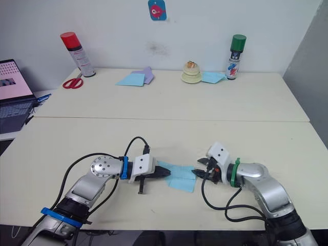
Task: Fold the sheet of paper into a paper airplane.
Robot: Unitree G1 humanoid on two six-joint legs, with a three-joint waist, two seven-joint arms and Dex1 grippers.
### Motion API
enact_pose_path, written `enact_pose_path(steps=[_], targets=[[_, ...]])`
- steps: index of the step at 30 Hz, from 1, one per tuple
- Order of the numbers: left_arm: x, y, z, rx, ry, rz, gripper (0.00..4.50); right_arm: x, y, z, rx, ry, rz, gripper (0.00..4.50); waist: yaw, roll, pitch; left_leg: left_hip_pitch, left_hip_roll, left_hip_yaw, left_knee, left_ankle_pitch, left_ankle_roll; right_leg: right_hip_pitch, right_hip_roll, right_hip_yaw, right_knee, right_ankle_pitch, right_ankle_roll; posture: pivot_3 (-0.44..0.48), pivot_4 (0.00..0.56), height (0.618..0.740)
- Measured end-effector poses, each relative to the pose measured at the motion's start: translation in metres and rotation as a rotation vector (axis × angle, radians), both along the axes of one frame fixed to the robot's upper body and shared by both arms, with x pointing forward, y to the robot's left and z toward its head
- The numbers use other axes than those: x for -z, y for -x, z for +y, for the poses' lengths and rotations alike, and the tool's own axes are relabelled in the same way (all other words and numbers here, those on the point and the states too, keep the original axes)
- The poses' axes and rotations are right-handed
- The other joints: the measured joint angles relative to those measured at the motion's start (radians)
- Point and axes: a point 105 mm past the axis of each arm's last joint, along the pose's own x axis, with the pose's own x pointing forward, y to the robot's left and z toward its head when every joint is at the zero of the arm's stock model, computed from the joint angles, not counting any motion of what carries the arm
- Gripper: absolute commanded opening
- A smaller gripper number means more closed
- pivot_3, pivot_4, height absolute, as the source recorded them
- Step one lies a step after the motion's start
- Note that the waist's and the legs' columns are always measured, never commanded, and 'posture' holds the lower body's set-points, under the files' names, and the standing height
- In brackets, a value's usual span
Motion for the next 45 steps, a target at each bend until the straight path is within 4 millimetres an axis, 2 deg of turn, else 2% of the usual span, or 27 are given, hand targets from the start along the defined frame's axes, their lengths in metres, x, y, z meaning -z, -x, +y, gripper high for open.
enact_pose_path(steps=[2,5,10,15,19,22,26,29,33,36,38,43,45], targets=[[0.000,0.000,0.000,-0.001,0.002,0.000,0.00,0.003,0.000,0.006,-0.011,-0.013,0.024,2.40,0.000,0.000,0.000,0.000,0.000,0.000,0.000,0.000,0.000,0.000,0.000,0.000,0.000,0.000,0.000,0.000,0.150,0.729],[-0.001,0.001,-0.001,0.000,0.004,-0.004,0.00,0.008,-0.001,0.014,-0.025,-0.025,0.060,1.80,0.000,0.000,0.000,-0.001,0.000,0.000,0.000,0.000,0.000,0.000,0.000,0.000,-0.001,0.000,0.000,0.000,0.150,0.729],[-0.004,0.003,-0.002,-0.003,0.012,-0.002,0.00,0.013,0.004,0.021,-0.054,-0.021,0.081,0.01,0.001,0.000,0.001,-0.004,0.000,0.000,0.000,0.000,0.000,-0.003,0.000,0.000,-0.002,0.000,0.000,0.000,0.150,0.729],[-0.012,0.005,0.008,-0.046,0.016,0.028,0.00,0.011,0.005,0.022,-0.098,0.007,0.019,0.01,0.000,-0.002,0.008,-0.006,0.000,-0.001,0.000,0.000,0.000,-0.005,0.000,-0.001,-0.002,0.000,0.000,0.000,0.150,0.729],[-0.031,0.006,0.025,-0.120,0.043,0.069,0.00,-0.003,0.004,0.025,-0.153,0.015,-0.115,0.01,0.000,-0.006,0.018,-0.010,0.000,-0.001,0.000,0.000,0.000,-0.009,0.000,-0.001,-0.001,0.000,0.000,0.000,0.150,0.729],[-0.055,0.009,0.035,-0.149,0.078,0.085,0.00,-0.024,-0.003,0.029,-0.207,0.052,-0.313,0.01,0.001,-0.006,0.019,-0.016,0.000,0.000,0.001,0.000,0.000,-0.015,0.000,0.000,0.000,0.000,0.001,0.000,0.150,0.729],[-0.079,0.014,0.041,-0.170,0.126,0.111,0.00,-0.057,-0.013,0.037,-0.297,0.097,-0.655,0.01,0.001,-0.007,0.020,-0.017,-0.001,0.000,0.001,0.000,0.000,-0.015,-0.001,0.000,0.000,-0.001,0.002,0.000,0.150,0.729],[-0.090,0.015,0.043,-0.180,0.148,0.124,0.00,-0.067,-0.015,0.042,-0.410,0.155,-0.896,0.01,0.001,-0.007,0.020,-0.017,-0.001,0.000,0.002,0.000,-0.001,-0.014,-0.001,0.000,0.000,-0.001,0.002,0.000,0.150,0.729],[-0.102,0.017,0.049,-0.202,0.147,0.112,0.00,-0.045,-0.015,0.042,-0.564,0.250,-1.100,0.01,0.002,-0.008,0.020,-0.017,-0.001,0.000,0.002,0.000,-0.001,-0.014,-0.001,0.000,0.000,-0.001,0.002,0.000,0.150,0.729],[-0.101,0.019,0.051,-0.218,0.135,0.109,0.00,-0.020,-0.011,0.036,-0.645,0.285,-1.135,0.01,0.003,-0.007,0.020,-0.017,-0.001,0.001,0.002,0.002,-0.003,-0.015,-0.002,0.001,0.002,-0.001,0.002,0.000,0.150,0.729],[-0.096,0.021,0.053,-0.225,0.131,0.122,0.00,-0.011,-0.008,0.031,-0.675,0.293,-1.147,0.01,0.003,-0.008,0.020,-0.016,-0.001,0.002,0.002,0.002,-0.003,-0.015,-0.002,0.001,0.003,-0.001,0.001,0.000,0.150,0.729],[-0.093,0.023,0.052,-0.230,0.128,0.120,0.00,-0.006,-0.002,0.023,-0.703,0.283,-1.170,0.01,0.004,-0.008,0.020,-0.015,-0.001,0.001,0.003,0.002,-0.004,-0.013,-0.002,0.001,0.004,-0.001,0.001,0.000,0.150,0.729],[-0.092,0.024,0.053,-0.232,0.127,0.122,0.00,0.000,0.002,0.019,-0.714,0.287,-1.143,0.39,0.004,-0.008,0.020,-0.014,-0.001,0.001,0.004,0.002,-0.004,-0.013,-0.002,0.001,0.005,-0.001,0.001,0.000,0.150,0.729]])
